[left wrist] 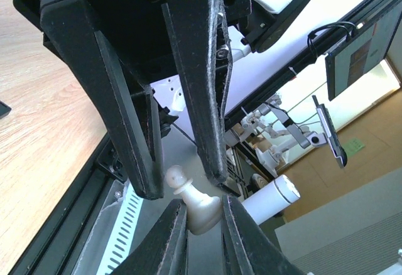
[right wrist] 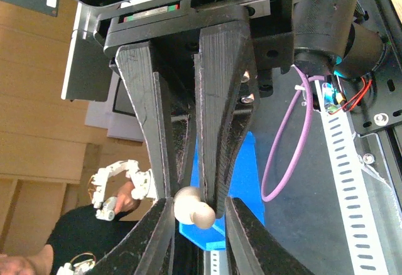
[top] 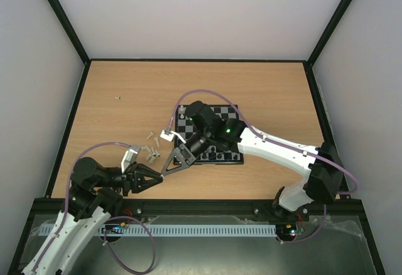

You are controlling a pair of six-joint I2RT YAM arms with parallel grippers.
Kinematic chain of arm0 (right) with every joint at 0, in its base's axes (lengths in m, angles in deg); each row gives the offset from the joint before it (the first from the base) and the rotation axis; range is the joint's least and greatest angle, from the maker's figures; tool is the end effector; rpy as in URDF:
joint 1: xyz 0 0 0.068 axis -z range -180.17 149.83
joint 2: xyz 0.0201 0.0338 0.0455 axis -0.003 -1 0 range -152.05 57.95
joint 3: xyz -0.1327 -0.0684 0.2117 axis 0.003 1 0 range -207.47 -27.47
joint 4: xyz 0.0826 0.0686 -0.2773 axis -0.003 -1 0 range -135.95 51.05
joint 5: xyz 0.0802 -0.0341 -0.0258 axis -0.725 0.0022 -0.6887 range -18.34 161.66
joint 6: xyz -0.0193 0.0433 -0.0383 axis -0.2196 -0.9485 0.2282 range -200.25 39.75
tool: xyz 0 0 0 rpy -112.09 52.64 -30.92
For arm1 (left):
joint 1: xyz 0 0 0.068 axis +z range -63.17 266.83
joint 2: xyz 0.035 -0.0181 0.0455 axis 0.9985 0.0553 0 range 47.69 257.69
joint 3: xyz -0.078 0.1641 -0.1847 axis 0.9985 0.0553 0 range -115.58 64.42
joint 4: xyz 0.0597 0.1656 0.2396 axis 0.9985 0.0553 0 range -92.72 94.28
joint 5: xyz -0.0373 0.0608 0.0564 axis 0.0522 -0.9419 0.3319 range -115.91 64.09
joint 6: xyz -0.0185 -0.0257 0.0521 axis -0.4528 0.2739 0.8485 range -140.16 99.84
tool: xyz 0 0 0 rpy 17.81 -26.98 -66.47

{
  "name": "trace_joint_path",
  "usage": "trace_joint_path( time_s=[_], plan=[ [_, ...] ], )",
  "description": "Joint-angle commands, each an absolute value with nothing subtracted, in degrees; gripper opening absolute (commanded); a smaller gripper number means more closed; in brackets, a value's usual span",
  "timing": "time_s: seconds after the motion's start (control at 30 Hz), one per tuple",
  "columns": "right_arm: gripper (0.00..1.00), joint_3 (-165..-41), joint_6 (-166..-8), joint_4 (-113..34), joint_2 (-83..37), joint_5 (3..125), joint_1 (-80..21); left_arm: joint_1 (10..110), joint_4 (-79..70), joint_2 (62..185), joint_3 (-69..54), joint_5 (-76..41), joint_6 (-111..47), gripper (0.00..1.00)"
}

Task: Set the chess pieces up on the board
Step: Place the chess piece on the chessboard.

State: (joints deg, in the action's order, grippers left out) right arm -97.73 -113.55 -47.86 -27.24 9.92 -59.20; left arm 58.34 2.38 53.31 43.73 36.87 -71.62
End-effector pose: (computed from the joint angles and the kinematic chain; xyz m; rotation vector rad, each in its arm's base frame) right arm 0.1588 0.3426 0.3088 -1.3485 1.9888 1.9788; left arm 0.0884 -0.0940 0.2858 0.7529 1.6503 -1.8090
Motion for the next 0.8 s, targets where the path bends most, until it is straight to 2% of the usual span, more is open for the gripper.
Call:
trace_joint_path(
  time_s=[0.0,0.27,0.37,0.47,0.57,0.67,0.77],
  plan=[
    [0.23,-99.5,-112.6,-49.0,-28.1,7.9,-60.1,58.1,3.1,52.7,43.3,37.7,-71.3,0.12],
    [0.11,-99.7,-111.8,-49.7,-28.4,8.1,-60.3,58.1,3.1,52.3,44.2,37.4,-71.4,0.13],
    [0.04,-99.9,-111.6,-50.2,-28.2,8.8,-60.3,58.1,4.2,52.3,44.3,37.0,-70.6,0.18],
    [0.02,-100.6,-110.4,-52.2,-27.8,10.7,-60.3,58.1,7.1,52.5,43.8,35.6,-69.1,0.5],
    [0.01,-101.3,-109.5,-54.0,-27.1,13.4,-60.2,58.1,9.0,52.6,43.1,34.0,-67.7,0.72],
    [0.01,-101.8,-108.4,-56.3,-26.8,16.4,-59.7,58.1,10.5,52.5,42.2,31.9,-66.8,0.86],
    [0.01,-103.4,-106.4,-61.3,-26.2,25.8,-58.1,58.1,14.1,52.7,40.1,27.8,-65.1,0.9]
  ],
)
